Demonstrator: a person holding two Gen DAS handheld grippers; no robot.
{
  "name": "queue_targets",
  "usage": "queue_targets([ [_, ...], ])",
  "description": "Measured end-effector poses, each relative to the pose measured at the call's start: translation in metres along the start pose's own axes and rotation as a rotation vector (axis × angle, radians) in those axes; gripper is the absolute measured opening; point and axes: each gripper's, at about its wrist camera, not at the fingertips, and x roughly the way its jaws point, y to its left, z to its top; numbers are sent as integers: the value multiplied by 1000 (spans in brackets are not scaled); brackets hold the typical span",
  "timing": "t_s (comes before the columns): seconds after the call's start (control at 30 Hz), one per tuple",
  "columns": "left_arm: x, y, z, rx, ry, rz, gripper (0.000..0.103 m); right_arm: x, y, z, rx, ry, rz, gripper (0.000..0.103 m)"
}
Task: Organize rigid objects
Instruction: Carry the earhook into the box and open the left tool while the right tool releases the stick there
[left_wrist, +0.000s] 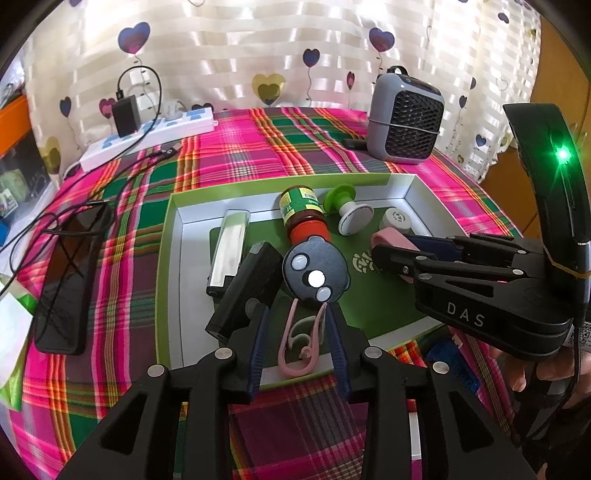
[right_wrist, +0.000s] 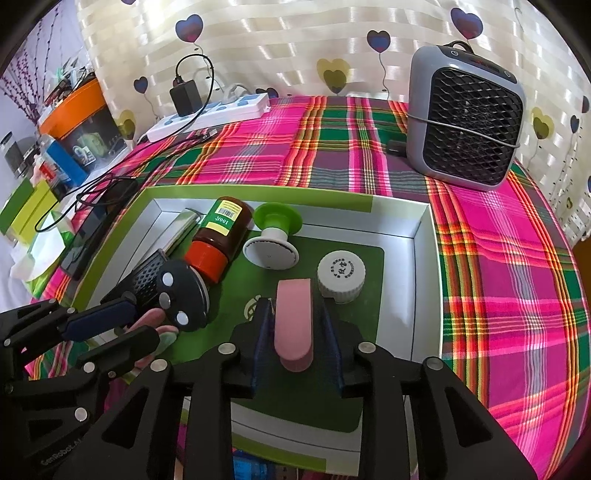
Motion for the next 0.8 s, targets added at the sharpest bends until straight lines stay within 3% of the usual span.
queue_targets([
  [0.23,-3,0,-1,6,-5,1,36,-5,5,-1,-9,-19,20,45],
  [0.8,-32,-11,-10,20,-52,-7,41,-34,8,-13,4,-64,11,45],
])
